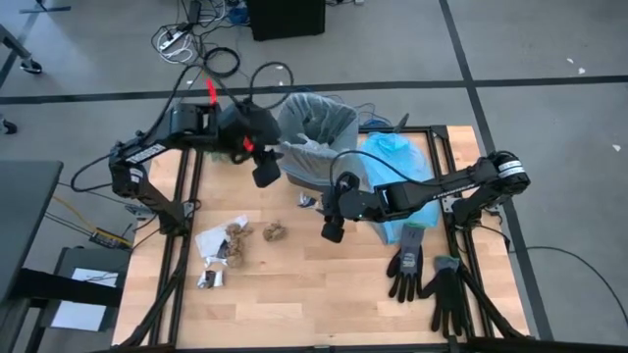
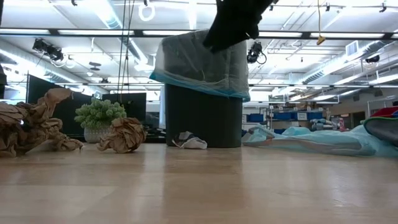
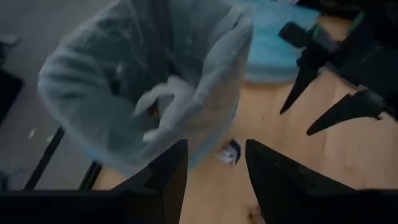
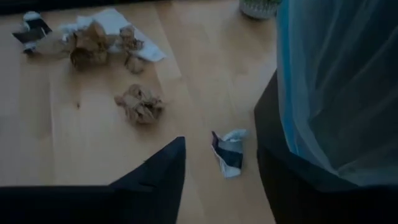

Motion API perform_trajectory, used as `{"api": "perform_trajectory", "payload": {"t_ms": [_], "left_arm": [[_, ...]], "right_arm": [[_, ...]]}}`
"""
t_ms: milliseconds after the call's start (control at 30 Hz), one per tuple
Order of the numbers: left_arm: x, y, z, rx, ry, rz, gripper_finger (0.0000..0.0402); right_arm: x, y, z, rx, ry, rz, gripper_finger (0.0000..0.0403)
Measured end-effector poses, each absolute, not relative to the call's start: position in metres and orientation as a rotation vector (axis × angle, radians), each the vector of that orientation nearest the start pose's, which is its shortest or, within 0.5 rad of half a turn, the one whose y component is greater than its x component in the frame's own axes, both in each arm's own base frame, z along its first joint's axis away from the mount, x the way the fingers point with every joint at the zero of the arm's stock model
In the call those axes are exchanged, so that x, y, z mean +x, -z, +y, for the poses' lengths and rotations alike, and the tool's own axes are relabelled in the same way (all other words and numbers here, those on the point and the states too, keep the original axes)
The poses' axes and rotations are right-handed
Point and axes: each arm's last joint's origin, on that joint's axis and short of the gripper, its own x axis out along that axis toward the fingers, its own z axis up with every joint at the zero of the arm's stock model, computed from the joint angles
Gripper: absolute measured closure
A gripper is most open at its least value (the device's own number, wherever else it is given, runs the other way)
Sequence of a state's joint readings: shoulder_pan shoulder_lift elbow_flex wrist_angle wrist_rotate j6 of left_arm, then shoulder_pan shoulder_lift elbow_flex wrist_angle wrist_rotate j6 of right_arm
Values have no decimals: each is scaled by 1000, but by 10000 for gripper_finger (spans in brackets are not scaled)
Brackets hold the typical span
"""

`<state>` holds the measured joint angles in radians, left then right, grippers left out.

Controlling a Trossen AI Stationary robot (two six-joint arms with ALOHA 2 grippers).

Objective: Place trash/remove bag and relplace
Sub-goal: Put the white paper into the trash bin

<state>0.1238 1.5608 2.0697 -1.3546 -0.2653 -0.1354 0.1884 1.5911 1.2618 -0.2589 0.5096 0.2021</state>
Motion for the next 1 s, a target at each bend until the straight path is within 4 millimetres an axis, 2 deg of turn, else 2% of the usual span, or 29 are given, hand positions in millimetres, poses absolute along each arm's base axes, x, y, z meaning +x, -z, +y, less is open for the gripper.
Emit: {"api": "perform_trajectory", "payload": {"t_ms": [233, 433, 567, 767, 1000], "left_arm": [[256, -455, 26, -20, -484, 934, 229], [255, -430, 16, -44, -510, 1000, 229], [251, -404, 15, -46, -587, 1051, 229], [242, -362, 12, -152, -678, 1118, 229], [237, -317, -3, -195, -726, 1227, 229]], "right_arm": [[373, -250, 52, -34, 328, 638, 147], [389, -213, 48, -63, 344, 717, 144], [399, -191, 39, -107, 341, 766, 147], [405, -179, 22, -129, 338, 794, 148], [410, -179, 0, -141, 291, 775, 148]]}}
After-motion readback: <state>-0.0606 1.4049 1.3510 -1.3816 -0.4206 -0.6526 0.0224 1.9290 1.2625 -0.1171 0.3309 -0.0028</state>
